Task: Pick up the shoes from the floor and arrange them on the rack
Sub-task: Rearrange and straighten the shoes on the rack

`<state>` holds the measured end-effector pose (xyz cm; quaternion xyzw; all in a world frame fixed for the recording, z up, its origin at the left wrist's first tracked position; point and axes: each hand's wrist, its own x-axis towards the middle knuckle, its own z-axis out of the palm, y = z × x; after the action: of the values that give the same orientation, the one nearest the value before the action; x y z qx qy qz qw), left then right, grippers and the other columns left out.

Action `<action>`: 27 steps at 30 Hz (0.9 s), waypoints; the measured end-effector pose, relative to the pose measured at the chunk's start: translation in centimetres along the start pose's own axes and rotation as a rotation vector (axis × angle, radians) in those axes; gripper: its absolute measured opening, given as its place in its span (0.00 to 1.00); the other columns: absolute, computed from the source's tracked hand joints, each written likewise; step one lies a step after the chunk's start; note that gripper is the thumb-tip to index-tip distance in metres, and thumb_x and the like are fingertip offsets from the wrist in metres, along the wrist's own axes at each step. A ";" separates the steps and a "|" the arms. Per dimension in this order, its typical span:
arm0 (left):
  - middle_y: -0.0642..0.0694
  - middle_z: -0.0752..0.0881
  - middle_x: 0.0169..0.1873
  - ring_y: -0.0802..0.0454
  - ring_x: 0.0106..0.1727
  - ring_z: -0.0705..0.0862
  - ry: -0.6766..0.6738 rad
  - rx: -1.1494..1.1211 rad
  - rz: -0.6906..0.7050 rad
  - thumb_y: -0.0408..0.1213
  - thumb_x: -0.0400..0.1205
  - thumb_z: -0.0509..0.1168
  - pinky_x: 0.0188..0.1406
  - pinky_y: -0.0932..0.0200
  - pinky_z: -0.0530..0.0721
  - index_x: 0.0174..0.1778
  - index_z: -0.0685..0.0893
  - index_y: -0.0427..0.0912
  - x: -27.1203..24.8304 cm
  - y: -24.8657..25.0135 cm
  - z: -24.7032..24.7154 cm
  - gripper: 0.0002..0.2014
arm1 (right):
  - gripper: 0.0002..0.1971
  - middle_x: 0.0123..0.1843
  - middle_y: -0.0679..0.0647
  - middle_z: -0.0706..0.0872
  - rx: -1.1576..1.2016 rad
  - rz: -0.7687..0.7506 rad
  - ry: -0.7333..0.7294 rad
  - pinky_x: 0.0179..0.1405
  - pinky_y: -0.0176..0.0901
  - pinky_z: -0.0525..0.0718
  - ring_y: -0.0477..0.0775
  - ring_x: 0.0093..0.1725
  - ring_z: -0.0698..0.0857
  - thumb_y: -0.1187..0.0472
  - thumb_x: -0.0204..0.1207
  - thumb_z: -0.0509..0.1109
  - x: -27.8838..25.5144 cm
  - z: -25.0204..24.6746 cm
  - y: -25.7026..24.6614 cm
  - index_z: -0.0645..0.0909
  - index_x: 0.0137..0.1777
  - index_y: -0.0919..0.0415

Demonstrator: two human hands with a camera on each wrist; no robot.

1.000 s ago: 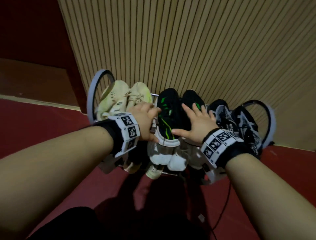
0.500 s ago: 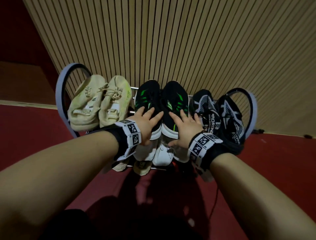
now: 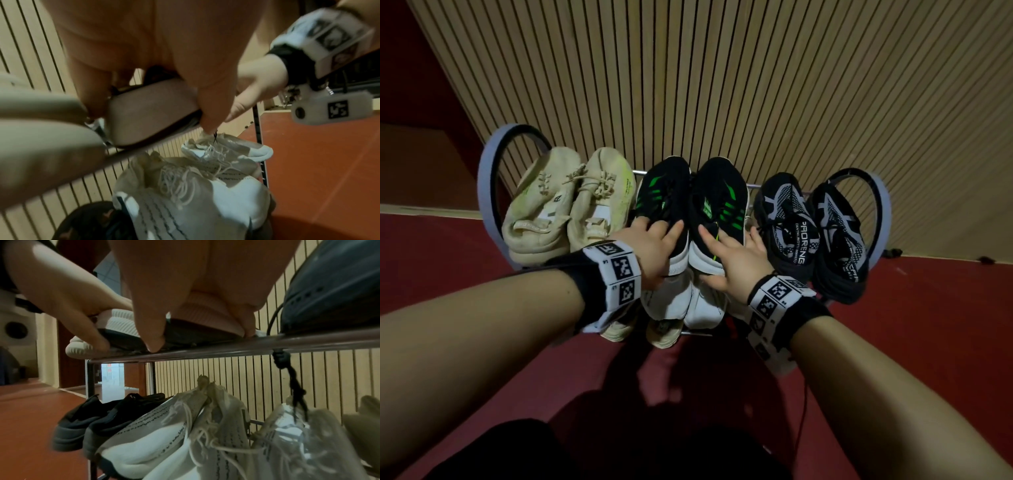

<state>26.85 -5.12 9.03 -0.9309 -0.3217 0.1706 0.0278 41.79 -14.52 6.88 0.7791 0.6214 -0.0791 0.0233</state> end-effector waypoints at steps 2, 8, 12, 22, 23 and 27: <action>0.45 0.56 0.79 0.39 0.77 0.59 0.029 0.014 -0.032 0.50 0.81 0.62 0.71 0.49 0.68 0.82 0.37 0.43 0.0 0.6 0.3 0.45 | 0.42 0.85 0.51 0.53 -0.002 0.009 0.011 0.79 0.58 0.31 0.68 0.83 0.44 0.40 0.76 0.64 0.0 0.2 0.1 0.40 0.82 0.40; 0.43 0.62 0.75 0.40 0.74 0.64 0.056 0.182 -0.088 0.66 0.76 0.59 0.77 0.46 0.56 0.82 0.41 0.42 -0.3 1.5 0.1 0.49 | 0.41 0.85 0.50 0.53 -0.006 -0.023 0.005 0.79 0.57 0.30 0.69 0.83 0.45 0.40 0.76 0.63 0.0 0.4 1.0 0.40 0.81 0.37; 0.42 0.65 0.70 0.41 0.70 0.66 0.064 0.246 -0.095 0.68 0.76 0.57 0.70 0.51 0.62 0.82 0.41 0.41 -0.6 1.7 0.0 0.50 | 0.41 0.85 0.49 0.55 0.031 -0.050 0.029 0.78 0.54 0.28 0.69 0.83 0.44 0.39 0.76 0.63 -0.6 0.6 2.0 0.40 0.81 0.37; 0.46 0.65 0.74 0.43 0.74 0.64 0.052 0.078 -0.141 0.72 0.70 0.60 0.72 0.48 0.62 0.82 0.51 0.54 -0.9 1.3 -1.3 0.48 | 0.46 0.86 0.51 0.44 -0.080 0.011 -0.056 0.80 0.61 0.38 0.67 0.83 0.44 0.29 0.71 0.60 -0.5 -0.4 1.3 0.34 0.80 0.36; 0.46 0.64 0.74 0.43 0.75 0.64 0.072 0.040 -0.151 0.72 0.70 0.59 0.73 0.48 0.61 0.81 0.54 0.55 -1.2 1.4 -1.5 0.46 | 0.47 0.85 0.51 0.40 -0.103 0.008 -0.045 0.80 0.61 0.36 0.66 0.83 0.43 0.28 0.71 0.59 -0.9 -0.7 1.4 0.34 0.81 0.37; 0.44 0.57 0.80 0.43 0.82 0.54 0.174 -0.017 -0.109 0.71 0.73 0.56 0.80 0.46 0.49 0.82 0.50 0.54 -0.8 2.7 -3.2 0.45 | 0.46 0.85 0.53 0.38 -0.148 0.025 0.149 0.78 0.63 0.31 0.59 0.83 0.36 0.28 0.71 0.57 -2.7 -2.9 3.0 0.37 0.82 0.42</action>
<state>28.95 -7.56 11.80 -0.9236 -0.3695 0.0847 0.0572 44.38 -17.41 9.93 0.7865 0.6160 0.0256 0.0356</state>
